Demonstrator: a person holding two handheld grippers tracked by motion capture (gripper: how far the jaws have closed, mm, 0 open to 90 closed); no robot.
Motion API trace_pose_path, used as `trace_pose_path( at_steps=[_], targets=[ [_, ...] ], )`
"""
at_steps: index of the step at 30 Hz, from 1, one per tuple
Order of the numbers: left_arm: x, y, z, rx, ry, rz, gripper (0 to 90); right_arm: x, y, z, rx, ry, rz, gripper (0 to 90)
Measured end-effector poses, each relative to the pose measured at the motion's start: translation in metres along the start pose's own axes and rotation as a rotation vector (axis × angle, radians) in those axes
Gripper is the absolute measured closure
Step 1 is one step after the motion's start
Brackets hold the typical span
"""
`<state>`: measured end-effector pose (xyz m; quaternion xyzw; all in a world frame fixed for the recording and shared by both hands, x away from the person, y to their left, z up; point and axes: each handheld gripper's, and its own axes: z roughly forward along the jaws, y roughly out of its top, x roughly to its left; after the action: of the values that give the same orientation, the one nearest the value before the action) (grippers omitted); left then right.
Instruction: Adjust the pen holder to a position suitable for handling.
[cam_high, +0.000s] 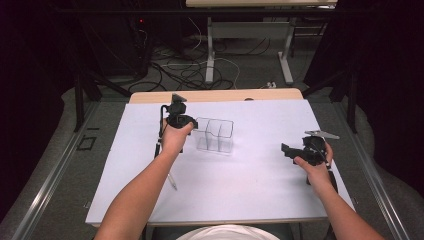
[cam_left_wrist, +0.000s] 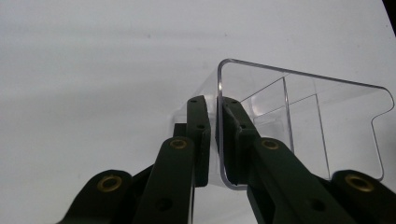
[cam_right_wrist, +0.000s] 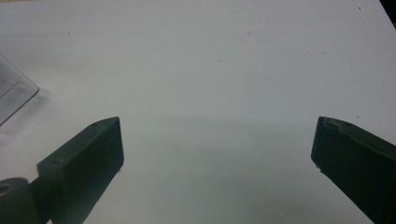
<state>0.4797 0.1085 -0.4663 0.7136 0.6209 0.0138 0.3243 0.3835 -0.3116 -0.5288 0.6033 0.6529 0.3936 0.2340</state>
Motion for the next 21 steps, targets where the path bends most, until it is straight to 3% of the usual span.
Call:
trace_pose_path(
  at_steps=[15,21],
  targets=[
    [0.0,-0.024,-0.011,0.02,-0.047,0.023,82.3,-0.001,0.0,0.0,0.001,0.0,-0.012,1.8],
    [-0.003,-0.033,-0.013,0.009,-0.041,0.011,81.3,0.0,0.0,0.001,0.003,-0.002,-0.01,1.9]
  ],
)
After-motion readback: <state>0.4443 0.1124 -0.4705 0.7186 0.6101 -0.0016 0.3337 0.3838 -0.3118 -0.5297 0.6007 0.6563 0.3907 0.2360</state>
